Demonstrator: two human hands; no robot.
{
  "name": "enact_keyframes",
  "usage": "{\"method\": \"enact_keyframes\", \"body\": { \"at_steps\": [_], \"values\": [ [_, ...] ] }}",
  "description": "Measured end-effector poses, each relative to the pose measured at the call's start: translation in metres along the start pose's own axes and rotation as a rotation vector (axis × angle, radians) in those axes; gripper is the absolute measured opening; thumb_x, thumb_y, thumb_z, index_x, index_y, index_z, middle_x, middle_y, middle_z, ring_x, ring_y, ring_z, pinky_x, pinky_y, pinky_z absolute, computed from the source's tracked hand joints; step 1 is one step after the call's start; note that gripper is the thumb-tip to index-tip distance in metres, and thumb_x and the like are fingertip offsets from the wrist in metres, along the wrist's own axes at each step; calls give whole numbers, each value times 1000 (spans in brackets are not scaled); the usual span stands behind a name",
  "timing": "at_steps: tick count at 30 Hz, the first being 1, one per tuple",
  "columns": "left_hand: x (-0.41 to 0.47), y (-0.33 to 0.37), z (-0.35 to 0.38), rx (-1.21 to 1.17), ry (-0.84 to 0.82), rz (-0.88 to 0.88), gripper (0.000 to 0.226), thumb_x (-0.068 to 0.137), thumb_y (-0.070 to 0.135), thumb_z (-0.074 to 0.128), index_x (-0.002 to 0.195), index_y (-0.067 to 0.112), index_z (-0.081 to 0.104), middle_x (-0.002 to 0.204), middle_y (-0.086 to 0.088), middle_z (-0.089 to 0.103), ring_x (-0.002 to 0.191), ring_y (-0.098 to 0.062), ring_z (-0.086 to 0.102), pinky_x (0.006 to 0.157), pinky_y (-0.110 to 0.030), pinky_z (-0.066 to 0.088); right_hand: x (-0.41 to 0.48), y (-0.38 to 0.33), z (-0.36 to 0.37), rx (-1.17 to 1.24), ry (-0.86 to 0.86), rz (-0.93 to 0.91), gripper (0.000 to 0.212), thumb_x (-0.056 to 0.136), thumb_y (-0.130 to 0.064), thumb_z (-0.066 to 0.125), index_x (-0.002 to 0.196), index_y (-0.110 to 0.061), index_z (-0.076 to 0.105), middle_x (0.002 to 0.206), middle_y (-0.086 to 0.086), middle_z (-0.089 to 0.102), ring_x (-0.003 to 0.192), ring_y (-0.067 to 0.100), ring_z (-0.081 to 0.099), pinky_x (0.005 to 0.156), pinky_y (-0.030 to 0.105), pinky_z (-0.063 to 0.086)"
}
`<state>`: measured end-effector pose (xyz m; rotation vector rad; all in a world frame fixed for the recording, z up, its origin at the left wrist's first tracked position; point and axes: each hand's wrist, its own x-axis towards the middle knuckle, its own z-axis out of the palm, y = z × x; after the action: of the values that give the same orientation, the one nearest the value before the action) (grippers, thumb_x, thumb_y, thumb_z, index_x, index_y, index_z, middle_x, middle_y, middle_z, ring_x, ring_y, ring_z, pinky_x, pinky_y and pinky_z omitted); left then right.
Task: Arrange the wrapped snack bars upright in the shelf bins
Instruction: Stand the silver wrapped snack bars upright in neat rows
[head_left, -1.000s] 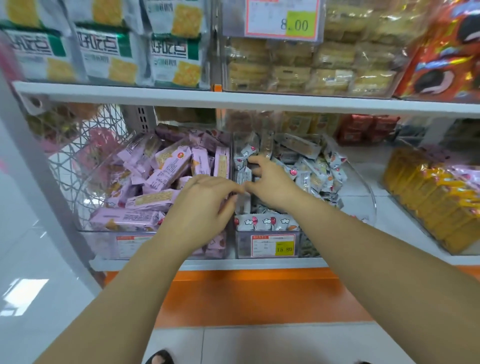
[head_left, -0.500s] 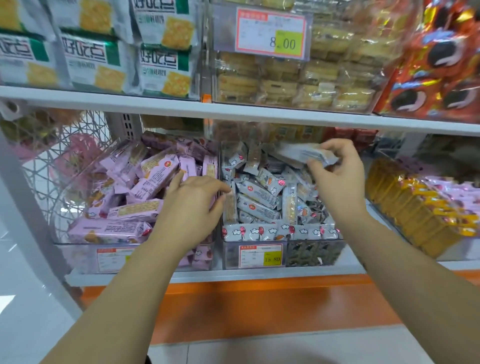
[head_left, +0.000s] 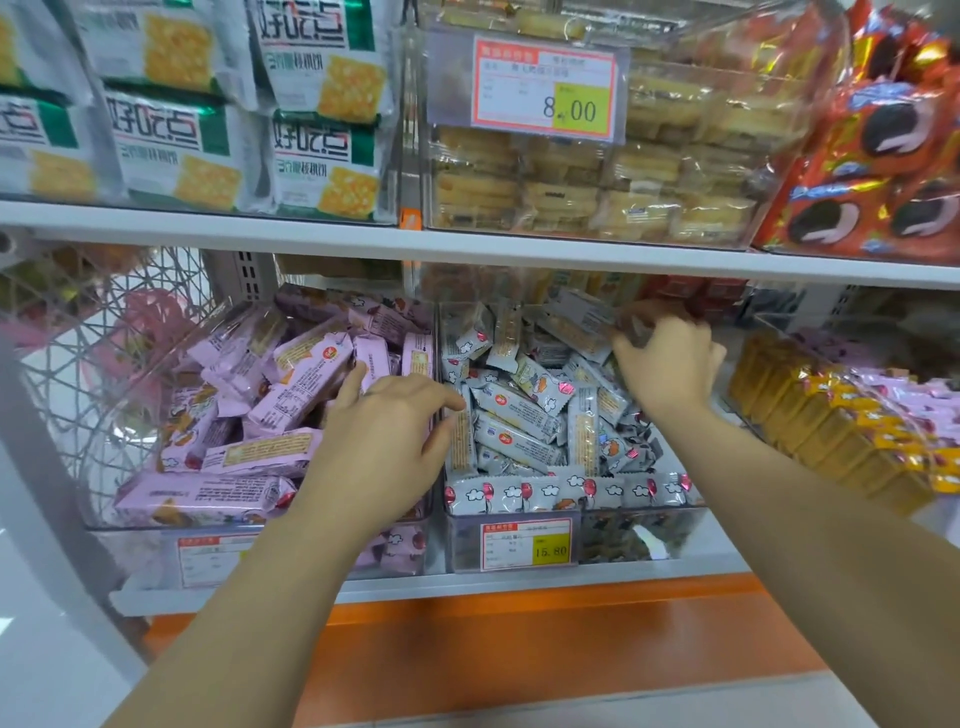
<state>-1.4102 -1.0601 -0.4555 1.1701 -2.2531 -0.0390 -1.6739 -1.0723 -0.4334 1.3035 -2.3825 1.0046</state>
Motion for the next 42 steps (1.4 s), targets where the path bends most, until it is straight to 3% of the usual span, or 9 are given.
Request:
{"method": "enact_keyframes", "body": {
  "at_steps": [7,10,12,16,22,27,32,37,42],
  "values": [
    [4,2,-6,-10,26,-44,21,93,27,52,110,27,65,101,12,63,104,-16,56,115,-42,8,-20,-1,-19,99,-54,-226,33,89,-33,59,118,-15,61,112,5,61,112,26,46,89,32,32],
    [9,-1,-8,-19,37,-80,21,93,25,52,110,27,64,89,16,52,100,-17,58,116,-45,11,-40,-18,-33,264,-438,-437,35,90,-27,60,124,-21,58,122,-6,60,108,6,51,93,20,37],
    [11,-2,-8,-29,34,-96,21,93,25,52,110,26,64,88,17,50,99,-17,58,116,-46,11,-44,-23,-29,49,-579,-554,45,89,-35,60,132,-23,52,132,-5,54,115,10,52,100,28,40],
    [6,-3,-5,-30,0,-84,22,92,26,54,111,27,64,95,13,61,95,-17,59,116,-46,13,-42,-24,-18,-70,-517,-493,53,89,-41,60,137,-24,45,137,1,50,121,20,50,103,38,41],
    [-1,-10,-2,-30,-9,-40,19,91,24,54,107,27,65,108,11,64,101,-13,59,116,-43,12,-43,-13,-11,80,-289,-441,26,89,-27,60,115,-23,64,105,-4,70,101,13,62,98,40,44],
    [-2,-10,-3,-18,-10,-28,20,92,24,53,108,27,64,112,10,63,104,-14,58,115,-42,10,-42,-20,-3,-128,-383,-409,61,79,-62,59,130,-31,48,111,-3,66,116,22,50,102,39,33],
    [-4,-9,-5,-19,-12,-31,20,92,25,53,109,28,64,113,11,63,103,-14,58,116,-42,10,-47,-24,-6,-28,-267,-409,45,86,-50,59,125,-28,57,75,-4,59,107,24,52,92,35,34],
    [-3,-7,-5,9,-8,-9,20,92,27,52,109,26,64,113,11,63,106,-14,58,115,-43,9,-54,2,-48,316,-132,-291,30,84,-33,67,111,-21,63,100,-6,63,93,9,53,79,24,40],
    [-2,1,-3,33,-30,0,21,92,25,53,110,25,65,114,10,64,110,-18,56,115,-47,8,-63,41,-83,259,-79,-239,31,84,-26,69,112,-19,59,96,-5,57,71,3,49,63,15,35]
  ]
}}
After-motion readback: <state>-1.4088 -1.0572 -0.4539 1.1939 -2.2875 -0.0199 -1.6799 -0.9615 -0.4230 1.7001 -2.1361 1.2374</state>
